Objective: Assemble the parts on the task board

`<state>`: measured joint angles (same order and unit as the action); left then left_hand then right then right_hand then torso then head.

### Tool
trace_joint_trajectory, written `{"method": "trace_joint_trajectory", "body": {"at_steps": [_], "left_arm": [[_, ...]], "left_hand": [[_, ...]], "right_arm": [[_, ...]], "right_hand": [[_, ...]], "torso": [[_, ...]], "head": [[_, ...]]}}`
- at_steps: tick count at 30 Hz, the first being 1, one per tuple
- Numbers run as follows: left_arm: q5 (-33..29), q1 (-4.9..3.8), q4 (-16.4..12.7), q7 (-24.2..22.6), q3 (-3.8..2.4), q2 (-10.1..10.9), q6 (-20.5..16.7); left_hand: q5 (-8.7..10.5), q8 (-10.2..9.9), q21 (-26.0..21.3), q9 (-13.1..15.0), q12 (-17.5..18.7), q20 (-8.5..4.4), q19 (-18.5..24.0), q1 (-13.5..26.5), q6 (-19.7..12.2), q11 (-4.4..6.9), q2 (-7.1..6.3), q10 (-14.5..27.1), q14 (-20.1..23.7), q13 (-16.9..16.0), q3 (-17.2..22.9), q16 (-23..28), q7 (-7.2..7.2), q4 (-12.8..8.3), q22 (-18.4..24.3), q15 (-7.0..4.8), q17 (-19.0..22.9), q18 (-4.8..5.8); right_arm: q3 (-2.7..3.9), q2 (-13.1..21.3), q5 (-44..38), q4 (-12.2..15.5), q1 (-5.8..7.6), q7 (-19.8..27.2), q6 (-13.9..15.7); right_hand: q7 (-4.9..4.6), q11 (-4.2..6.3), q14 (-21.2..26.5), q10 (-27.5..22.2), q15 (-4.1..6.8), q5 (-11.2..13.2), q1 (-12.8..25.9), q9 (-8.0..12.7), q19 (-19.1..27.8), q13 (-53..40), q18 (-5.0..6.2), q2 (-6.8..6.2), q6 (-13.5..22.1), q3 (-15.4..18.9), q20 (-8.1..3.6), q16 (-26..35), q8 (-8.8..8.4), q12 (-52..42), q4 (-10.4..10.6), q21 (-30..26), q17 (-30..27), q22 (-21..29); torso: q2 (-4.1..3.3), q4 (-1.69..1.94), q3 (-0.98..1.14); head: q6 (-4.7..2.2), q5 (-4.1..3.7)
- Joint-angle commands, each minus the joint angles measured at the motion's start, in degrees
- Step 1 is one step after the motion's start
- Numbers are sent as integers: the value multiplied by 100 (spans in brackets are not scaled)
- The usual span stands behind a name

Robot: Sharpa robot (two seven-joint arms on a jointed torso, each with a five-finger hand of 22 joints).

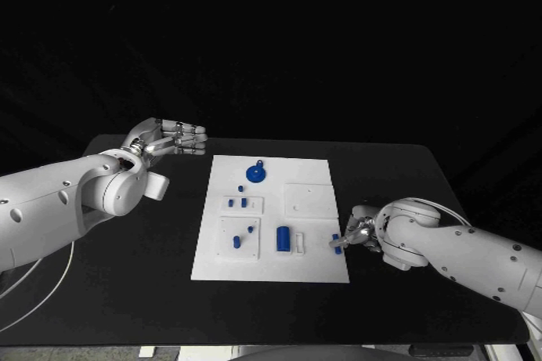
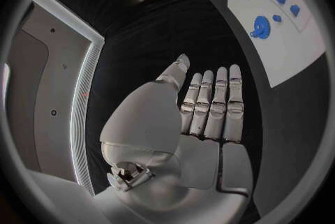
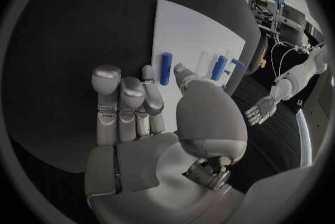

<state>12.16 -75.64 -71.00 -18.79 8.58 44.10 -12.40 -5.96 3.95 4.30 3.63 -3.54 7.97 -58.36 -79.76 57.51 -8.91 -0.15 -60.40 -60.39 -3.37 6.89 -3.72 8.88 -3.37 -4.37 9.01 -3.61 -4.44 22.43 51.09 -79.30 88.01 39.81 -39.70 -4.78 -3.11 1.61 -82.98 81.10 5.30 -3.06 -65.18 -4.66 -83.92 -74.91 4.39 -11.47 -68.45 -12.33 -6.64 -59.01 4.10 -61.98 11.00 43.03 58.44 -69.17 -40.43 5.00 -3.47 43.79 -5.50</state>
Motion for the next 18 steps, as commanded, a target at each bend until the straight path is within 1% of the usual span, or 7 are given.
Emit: {"method": "trace_joint_trajectory", "body": {"at_steps": [1, 6, 7, 9, 11, 12, 18], "left_arm": [[12, -2, -17, -27, -3, -3, 102], [13, -2, -16, -25, -3, 2, 105], [13, -2, -16, -24, -2, 3, 107], [13, -2, -15, -23, -2, 4, 109], [13, -2, -15, -19, -2, 6, 109], [13, -2, -15, -17, -2, 7, 110], [15, -2, -15, -4, -2, 14, 112]], "left_hand": [[35, -8, 4, -5, -7, 17, -24, 45, -38, 5, 5, 42, 34, 4, 5, 26, -3, 36, 5, -6, 5, -79], [35, -8, 4, -5, -7, 17, -24, 45, -38, 5, 5, 42, 34, 4, 5, 26, -3, 36, 5, -6, 5, -79], [35, -8, 4, -5, -7, 17, -24, 45, -38, 5, 5, 42, 34, 4, 5, 26, -3, 36, 5, -6, 5, -79], [35, -8, 4, -5, -7, 17, -24, 45, -38, 5, 5, 42, 34, 4, 5, 26, -3, 36, 5, -6, 5, -79], [35, -8, 4, -5, -7, 17, -24, 45, -38, 5, 5, 42, 34, 4, 5, 26, -3, 36, 5, -6, 5, -79], [35, -8, 4, -5, -7, 17, -24, 45, -38, 5, 5, 42, 34, 4, 5, 26, -3, 36, 5, -6, 5, -79], [35, -8, 4, -5, -7, 17, -24, 45, -38, 5, 5, 42, 34, 4, 5, 26, -3, 36, 5, -6, 5, -79]], "right_arm": [[-54, -64, -1, -56, -87, -152, -193], [-58, -122, -21, -137, -107, -153, -61], [-58, -132, -25, -152, -110, -152, -36], [-59, -147, -29, -178, -113, -148, 0], [-59, -159, -31, -201, -115, -145, 29], [-59, -163, -32, -212, -116, -142, 42], [-59, -165, -13, -258, -120, -98, 181]], "right_hand": [[6, 32, -9, -19, -5, 29, -149, 28, -304, -164, -33, 80, -52, -207, -3, 38, -38, 15, -156, -22, 8, -9], [40, 52, -17, -7, -5, -10, -230, 34, -306, -170, -39, 538, -112, -529, 8, 48, -45, 4, -824, -13, 7, -21], [49, 47, -24, -7, -10, -11, -26, 34, -306, -169, -37, 696, -117, -564, 15, 44, -52, -9, -1242, -5, 0, -28], [54, 57, -23, -3, -6, -72, -13, 28, -305, -170, -36, 805, -141, -631, 14, 40, -47, -22, -1442, -7, -4, -29], [66, 60, -22, -6, -6, -205, 89, 26, -306, -165, -40, 924, -153, -686, 14, 32, -46, -30, -1727, 2, -10, -35], [72, 62, -21, -6, -5, -469, 68, 18, -305, -162, -47, 1003, -182, -746, 13, 30, -46, -34, -1931, 2, -16, -38], [74, 67, -21, -3, -9, -788, 153, -8, -306, -144, -58, 1175, -233, -916, 17, 20, -44, -39, -2311, 26, -36, -56]], "torso": [[-1, -1, 3], [-1, -4, 4], [-1, -4, 4], [-1, -2, 4], [-1, -2, 3], [-2, -2, 3], [0, -3, 2]], "head": [[0, -8], [6, -7], [6, -7], [7, -10], [7, -10], [9, -14], [7, -20]]}}
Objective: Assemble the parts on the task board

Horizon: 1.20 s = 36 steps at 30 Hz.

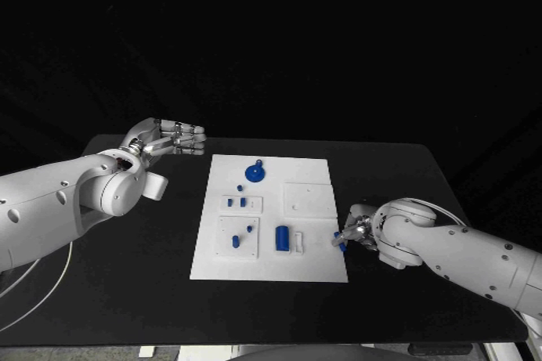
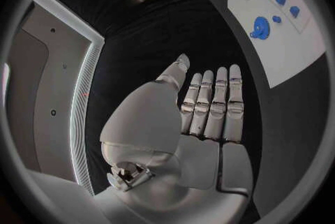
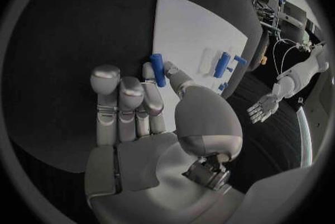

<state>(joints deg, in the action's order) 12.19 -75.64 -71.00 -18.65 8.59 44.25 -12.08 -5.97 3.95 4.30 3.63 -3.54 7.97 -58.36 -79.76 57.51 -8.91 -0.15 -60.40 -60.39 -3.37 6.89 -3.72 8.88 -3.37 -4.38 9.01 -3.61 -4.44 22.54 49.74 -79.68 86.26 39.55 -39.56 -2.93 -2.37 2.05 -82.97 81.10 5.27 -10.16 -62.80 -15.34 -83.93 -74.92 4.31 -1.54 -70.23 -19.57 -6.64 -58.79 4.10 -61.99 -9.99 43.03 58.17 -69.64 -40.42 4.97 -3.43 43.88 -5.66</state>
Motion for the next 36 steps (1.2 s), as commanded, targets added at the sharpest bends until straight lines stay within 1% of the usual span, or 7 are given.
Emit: {"method": "trace_joint_trajectory", "body": {"at_steps": [1, 10, 13, 16, 22, 31, 36], "left_arm": [[12, -2, -14, -16, -3, -1, 81], [16, -2, -16, 8, -1, 12, 94], [16, -2, -16, 13, 0, 15, 96], [18, -2, -15, 18, 0, 17, 96], [20, -2, -11, 25, 2, 17, 104], [21, -2, -14, 46, 3, 18, 128], [21, -2, -11, 57, 4, 13, 136]], "left_hand": [[35, -8, 4, -5, -7, 17, -24, 45, -38, 5, 5, 41, 35, 4, 5, 26, -3, 36, 6, -6, 5, -79], [30, -7, 5, -5, -6, 16, -25, 42, -47, 5, 20, 42, 34, 4, 0, 26, -1, 41, 5, -7, 5, -80], [30, -7, 5, -5, -6, 16, -25, 42, -47, 5, 20, 42, 34, 4, 0, 26, -1, 41, 5, -7, 5, -80], [30, -7, 5, -5, -6, 16, -25, 42, -47, 5, 20, 42, 34, 4, 0, 26, -1, 41, 5, -7, 5, -80], [30, -7, 5, -5, -6, 16, -25, 42, -47, 5, 20, 42, 34, 4, 0, 26, -1, 41, 5, -7, 5, -80], [34, -8, 5, -5, -7, 16, -26, 44, -58, 5, 24, 40, 33, 4, -3, 26, 3, 48, 5, -7, 5, -81], [34, -8, 5, -5, -7, 16, -26, 44, -58, 5, 24, 40, 33, 4, -3, 26, 3, 48, 5, -7, 5, -81]], "right_arm": [[-70, -26, 44, -92, -95, -69, 27], [-44, 74, 278, -75, -96, 286, 384], [30, 119, 357, -36, -96, 374, 464], [117, 166, 424, 11, -94, 420, 524], [251, 242, 448, 231, -74, 461, 633], [287, 211, 407, 535, -64, 390, 706], [289, 103, 570, 615, -63, 350, 523]], "right_hand": [[4, 27, -22, 5, -8, -116, -54, 1054, -307, -144, -52, 192, -69, -224, 17, -8, -42, -47, -238, 27, -8, -11], [32, 43, -25, 55, -5, -178, -7, 1015, -312, -119, -75, 245, -178, -356, 14, -18, -40, -58, -330, 68, -41, -30], [22, 39, -23, 66, -11, -238, 22, 1009, -311, -114, -76, 243, -196, -540, 16, -28, -42, -60, -396, 91, -54, -38], [12, 38, -19, 68, -8, -534, 63, 1008, -311, -117, -72, 211, -207, -638, 15, -31, -40, -65, -415, 94, -64, -39], [20, 45, -23, 85, -4, -451, 74, 1006, -313, -119, -67, 197, -232, -695, 13, -55, -40, -76, -425, 111, -62, -43], [21, 44, -18, 89, -5, -400, 42, 1007, -311, -119, -66, 198, -236, -674, 14, -56, -40, -76, -407, 112, -73, -41], [19, 44, -14, 83, -4, -440, 41, 1011, -309, -114, -67, 203, -232, -660, 14, -50, -41, -66, -401, 106, -85, -36]], "torso": [[0, 1, -2], [3, 4, -1], [4, 0, -6], [5, -2, -8], [4, -2, -10], [-2, 8, -5], [0, -1, -4]], "head": [[-3, -4], [3, 12], [2, 15], [-3, 24], [-8, 43], [-10, 48], [-5, 47]]}}
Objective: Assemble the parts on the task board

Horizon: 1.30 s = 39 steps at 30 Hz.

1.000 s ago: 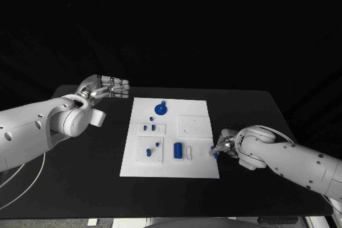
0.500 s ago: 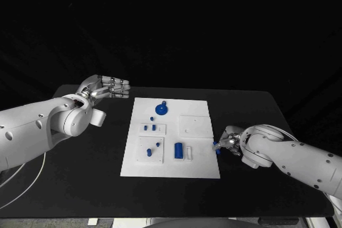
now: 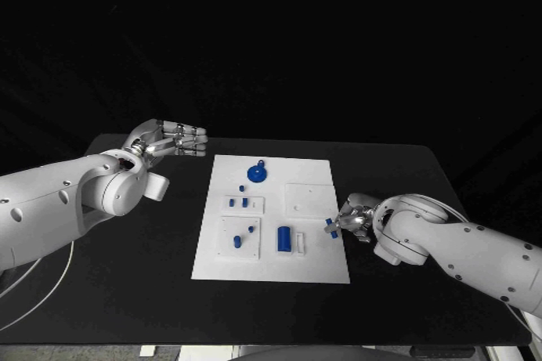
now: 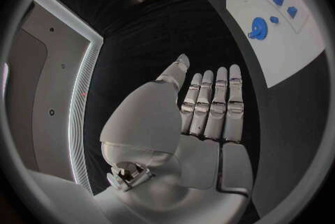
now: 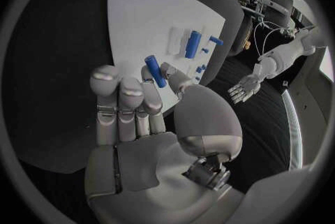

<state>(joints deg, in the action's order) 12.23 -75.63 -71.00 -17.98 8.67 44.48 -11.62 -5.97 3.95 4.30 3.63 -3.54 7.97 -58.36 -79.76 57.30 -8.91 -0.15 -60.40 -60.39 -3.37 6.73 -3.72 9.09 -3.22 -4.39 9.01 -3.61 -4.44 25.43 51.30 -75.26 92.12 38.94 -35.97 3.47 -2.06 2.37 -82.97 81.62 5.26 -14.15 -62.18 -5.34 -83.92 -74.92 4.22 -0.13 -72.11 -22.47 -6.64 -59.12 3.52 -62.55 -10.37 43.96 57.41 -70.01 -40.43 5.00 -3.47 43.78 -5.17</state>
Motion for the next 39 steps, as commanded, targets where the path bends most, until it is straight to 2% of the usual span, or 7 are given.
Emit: {"method": "trace_joint_trajectory", "body": {"at_steps": [1, 6, 7, 15, 22, 26, 39], "left_arm": [[17, -2, -11, -8, -3, -15, 93], [18, -2, -8, -2, -3, -39, 108], [18, -2, -7, 0, -2, -43, 114], [39, -2, -6, 18, -1, -59, 168], [43, -2, -5, 33, 1, -60, 197], [43, -2, -5, 39, 2, -65, 209], [45, -2, -1, 63, 5, -70, 239]], "left_hand": [[34, -8, 5, -5, -7, 16, -26, 44, -38, 5, 24, 40, 33, 4, 13, 27, -17, 32, 7, -7, 5, -81], [34, -8, 5, -5, -7, 16, -26, 44, -38, 5, 24, 40, 33, 4, 13, 27, -17, 32, 7, -7, 5, -81], [34, -8, 5, -5, -7, 16, -26, 44, -38, 5, 24, 40, 33, 4, 13, 27, -17, 32, 7, -7, 5, -81], [33, -8, 4, -5, -6, 16, -24, 25, -44, 6, 17, 42, 37, 4, 15, 27, -16, 17, 7, -6, 6, -80], [31, -6, 4, -5, -7, 17, -21, 40, -47, 3, 25, 46, 39, 4, 12, 26, -14, 17, 7, -5, 5, -80], [31, -6, 4, -5, -7, 17, -21, 40, -47, 3, 25, 46, 39, 4, 12, 26, -14, 17, 7, -5, 5, -80], [37, -7, 3, -5, -7, 19, -19, 50, -51, 2, 30, 47, 42, 4, 5, 26, -13, 18, 7, -5, 5, -80]], "right_arm": [[0, -88, 161, 21, -2, -17, -159], [-2, -290, 274, -56, -2, -61, -327], [-3, -338, 285, -78, -2, -78, -369], [-31, -680, -17, -282, -3, -176, -688], [-70, -828, -69, -364, -4, -196, -684], [-82, -873, -76, -372, -4, -196, -694], [-112, -967, -80, -422, -4, -187, -750]], "right_hand": [[-14, 11, -12, 27, -3, -52, -20, 13, -308, -113, -59, 65, -39, -365, 14, -13, 15, -5, -362, 12, -14, 2], [-19, 10, -8, 15, -3, -135, -22, 19, -304, -110, -62, 83, -25, -328, 14, -3, 15, 7, -366, -14, -25, 12], [-19, 9, -8, 13, -4, -144, -22, 20, -305, -111, -63, 87, -24, -319, 15, 0, 16, 7, -367, -14, -28, 12], [-14, 19, -7, 4, 0, -338, 17, 27, -306, -130, -70, 137, -13, -172, 10, -9, 15, -7, -351, -24, -21, 11], [9, 33, -7, 5, 7, -351, 56, 28, -305, -131, -73, 191, -30, 22, 3, -4, 16, 1, -293, -52, -25, 21], [20, 41, -8, 9, 12, -240, 88, 32, -306, -131, -79, 214, -35, 61, -1, 2, 16, 3, -239, -55, -30, 24], [37, 55, -9, 11, 24, -291, 81, 57, -307, -142, -92, 232, -42, 302, -16, 3, 16, 4, -115, -65, -25, 35]], "torso": [[2, 0, -5], [-2, 11, -3], [-3, 7, 3], [-4, 6, 5], [-2, -5, 4], [0, -1, 5], [-2, 0, 3]], "head": [[3, -6], [8, 2], [10, 10], [14, 37], [13, 38], [14, 42], [1, 63]]}}
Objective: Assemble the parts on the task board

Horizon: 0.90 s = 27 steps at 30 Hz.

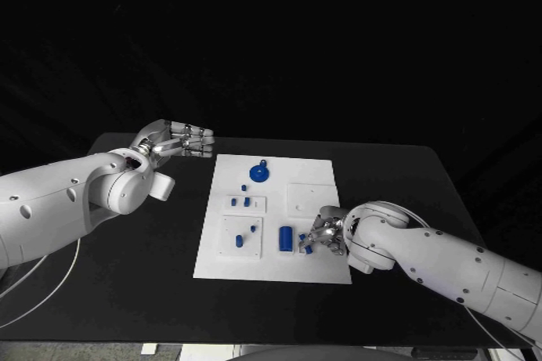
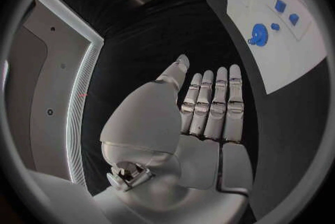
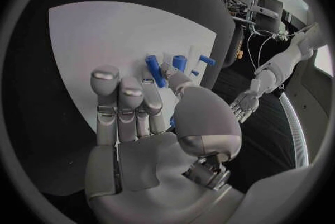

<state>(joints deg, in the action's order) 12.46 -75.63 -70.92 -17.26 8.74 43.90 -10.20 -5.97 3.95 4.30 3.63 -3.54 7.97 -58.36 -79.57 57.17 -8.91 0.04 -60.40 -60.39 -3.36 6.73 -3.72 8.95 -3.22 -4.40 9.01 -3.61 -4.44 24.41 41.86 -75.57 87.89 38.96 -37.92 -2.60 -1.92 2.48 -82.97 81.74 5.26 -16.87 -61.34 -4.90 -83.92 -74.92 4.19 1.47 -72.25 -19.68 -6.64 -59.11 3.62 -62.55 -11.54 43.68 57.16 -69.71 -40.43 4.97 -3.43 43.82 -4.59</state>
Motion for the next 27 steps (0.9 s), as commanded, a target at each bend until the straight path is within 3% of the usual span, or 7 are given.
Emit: {"method": "trace_joint_trajectory", "body": {"at_steps": [1, 6, 16, 27], "left_arm": [[22, -2, -8, -6, -2, -11, 98], [25, -2, -6, 7, -2, -11, 109], [29, -2, 12, 26, 3, -24, 143], [29, 1, 30, 47, 34, -27, 159]], "left_hand": [[37, -7, 3, -5, -7, 19, -19, 31, -37, 2, 10, 47, 42, 4, 5, 26, 0, 18, 8, -5, 5, -80], [34, -7, 3, -5, -6, 20, -17, 41, -38, 1, 12, 52, 43, 4, -2, 26, 0, 28, 9, -3, 5, -79], [39, -7, 2, -5, -7, 22, -15, 48, -40, 1, 15, 53, 46, 4, -6, 26, 0, 39, 9, -2, 5, -79], [40, -6, 2, -5, -7, 23, -14, 53, -43, -1, 17, 57, 49, 4, -13, 26, 1, 51, 10, -1, 5, -79]], "right_arm": [[-12, -26, -49, 0, -6, 5, -150], [-17, -32, -45, -10, -6, -18, -197], [-20, -38, -18, -44, -5, -33, -208], [-21, -26, 9, -6, -5, -4, -164]], "right_hand": [[25, 45, -9, -2, 25, -15, 6, 14, -307, -141, -88, 72, -29, 30, -16, 3, 5, 6, 10, -37, 0, 4], [27, 46, -7, -7, 26, 13, 52, 18, -306, -137, -88, 67, -27, 67, -17, 12, 4, 18, 53, -41, -7, 7], [43, 56, -10, -9, 35, 239, 239, 50, -306, -142, -88, 38, -23, 503, -26, 17, 3, 23, 414, -48, 1, 11], [41, 53, -8, -12, 37, 248, 154, 62, -305, -143, -84, -32, -25, 861, -29, 29, 1, 34, 563, -58, 6, 15]], "torso": [[-2, 3, -3], [0, 1, -4], [-2, -2, -3], [0, 0, -1]], "head": [[-3, 5], [-1, 14], [10, 20], [24, 48]]}}
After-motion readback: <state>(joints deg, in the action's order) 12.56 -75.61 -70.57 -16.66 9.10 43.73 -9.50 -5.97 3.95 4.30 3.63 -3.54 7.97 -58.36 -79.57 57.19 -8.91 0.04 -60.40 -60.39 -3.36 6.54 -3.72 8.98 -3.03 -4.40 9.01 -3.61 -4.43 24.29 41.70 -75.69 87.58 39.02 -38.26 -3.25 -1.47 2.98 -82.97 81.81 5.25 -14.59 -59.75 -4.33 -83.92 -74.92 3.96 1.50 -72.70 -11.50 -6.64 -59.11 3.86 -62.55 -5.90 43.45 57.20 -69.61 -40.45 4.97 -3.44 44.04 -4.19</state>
